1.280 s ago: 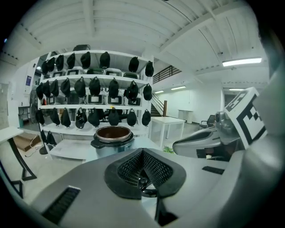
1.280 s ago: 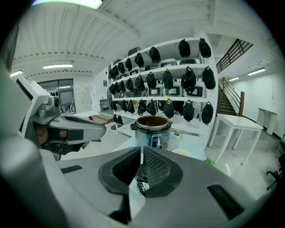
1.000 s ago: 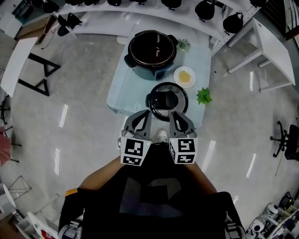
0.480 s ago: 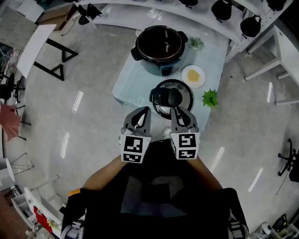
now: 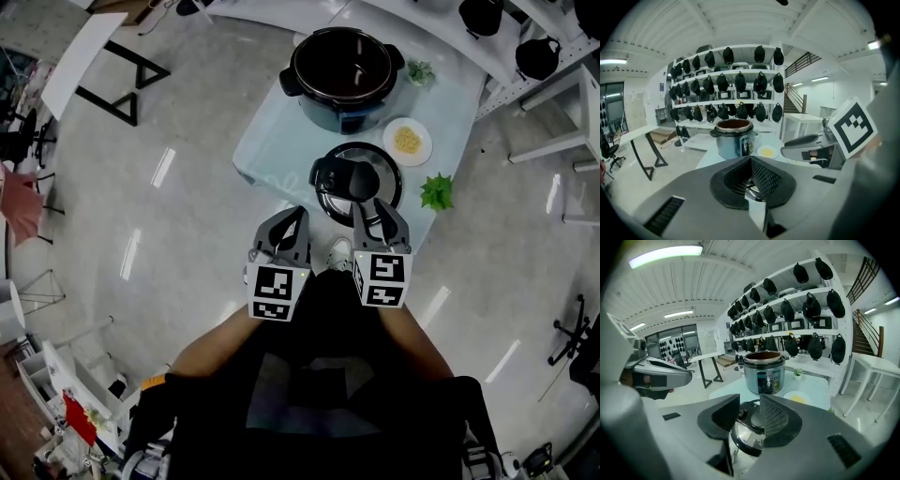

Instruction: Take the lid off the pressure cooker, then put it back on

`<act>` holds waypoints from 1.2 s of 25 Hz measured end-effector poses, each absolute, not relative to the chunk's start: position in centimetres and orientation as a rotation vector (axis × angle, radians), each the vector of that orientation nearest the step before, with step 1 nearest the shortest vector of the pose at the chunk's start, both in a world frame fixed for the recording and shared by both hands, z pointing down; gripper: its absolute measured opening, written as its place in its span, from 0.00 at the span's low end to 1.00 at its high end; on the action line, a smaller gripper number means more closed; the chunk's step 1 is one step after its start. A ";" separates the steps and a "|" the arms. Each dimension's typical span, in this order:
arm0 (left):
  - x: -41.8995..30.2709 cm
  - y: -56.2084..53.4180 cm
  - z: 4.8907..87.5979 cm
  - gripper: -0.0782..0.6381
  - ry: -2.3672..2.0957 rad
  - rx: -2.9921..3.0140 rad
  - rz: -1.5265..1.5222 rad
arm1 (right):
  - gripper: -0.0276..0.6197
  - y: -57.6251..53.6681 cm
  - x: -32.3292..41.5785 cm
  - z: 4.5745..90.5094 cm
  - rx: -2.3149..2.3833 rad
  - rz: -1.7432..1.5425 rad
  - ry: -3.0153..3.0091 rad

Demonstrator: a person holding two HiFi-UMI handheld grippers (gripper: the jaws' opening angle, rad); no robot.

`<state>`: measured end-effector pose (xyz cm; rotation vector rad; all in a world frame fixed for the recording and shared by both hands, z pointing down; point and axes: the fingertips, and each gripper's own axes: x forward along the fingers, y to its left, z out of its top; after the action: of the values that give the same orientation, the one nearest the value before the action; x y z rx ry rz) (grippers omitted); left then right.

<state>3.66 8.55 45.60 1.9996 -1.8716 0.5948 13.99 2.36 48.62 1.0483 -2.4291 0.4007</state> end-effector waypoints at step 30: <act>0.2 -0.9 57.7 0.12 -1.577 2.033 0.773 | 0.50 -4.6 11.2 63.1 1.376 0.631 -2.077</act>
<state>0.21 -0.92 57.68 2.0325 -1.5775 0.7729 11.20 -4.58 63.09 1.3758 -2.0768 0.6315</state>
